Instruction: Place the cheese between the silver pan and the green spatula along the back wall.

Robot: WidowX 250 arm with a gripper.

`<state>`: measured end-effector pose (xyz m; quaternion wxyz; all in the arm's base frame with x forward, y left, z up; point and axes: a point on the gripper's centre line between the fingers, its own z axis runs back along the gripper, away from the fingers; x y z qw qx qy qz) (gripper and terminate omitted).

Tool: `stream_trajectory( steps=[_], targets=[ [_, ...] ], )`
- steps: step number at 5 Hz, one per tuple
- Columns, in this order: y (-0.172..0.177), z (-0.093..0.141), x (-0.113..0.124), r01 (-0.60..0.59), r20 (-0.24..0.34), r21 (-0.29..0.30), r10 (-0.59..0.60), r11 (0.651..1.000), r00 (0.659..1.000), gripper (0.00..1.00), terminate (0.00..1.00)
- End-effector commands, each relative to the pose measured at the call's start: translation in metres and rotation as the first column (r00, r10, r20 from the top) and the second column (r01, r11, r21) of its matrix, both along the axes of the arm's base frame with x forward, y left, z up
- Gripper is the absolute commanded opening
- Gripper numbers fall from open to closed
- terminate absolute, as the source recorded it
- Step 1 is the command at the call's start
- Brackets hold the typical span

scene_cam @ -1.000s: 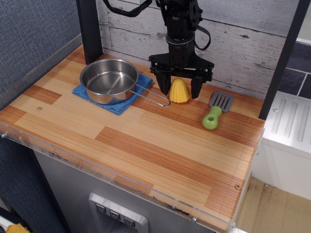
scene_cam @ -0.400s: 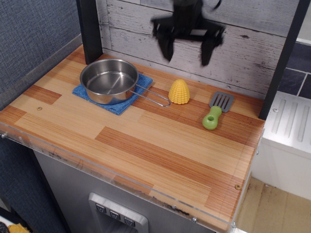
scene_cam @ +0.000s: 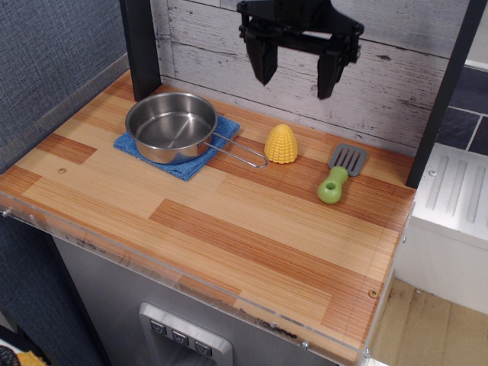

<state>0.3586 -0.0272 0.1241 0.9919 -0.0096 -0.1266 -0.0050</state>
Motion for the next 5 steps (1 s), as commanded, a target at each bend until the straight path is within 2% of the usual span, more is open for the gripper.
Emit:
stream_trajectory(
  steps=[1,2,3,4,5],
  targets=[
    [0.019,-0.006,-0.019,0.049,-0.074,-0.020,-0.050,0.999,0.996,1.00,0.00],
    [0.018,-0.002,-0.024,0.040,-0.068,0.001,-0.040,0.999,0.997,1.00,0.00],
    [0.022,0.005,-0.032,0.001,-0.038,0.001,-0.001,1.000,0.999,1.00,0.00],
    [0.022,0.005,-0.032,0.001,-0.038,0.001,-0.001,1.000,0.999,1.00,0.00],
    [0.022,0.005,-0.032,0.001,-0.038,0.001,-0.001,1.000,0.999,1.00,1.00]
  ],
)
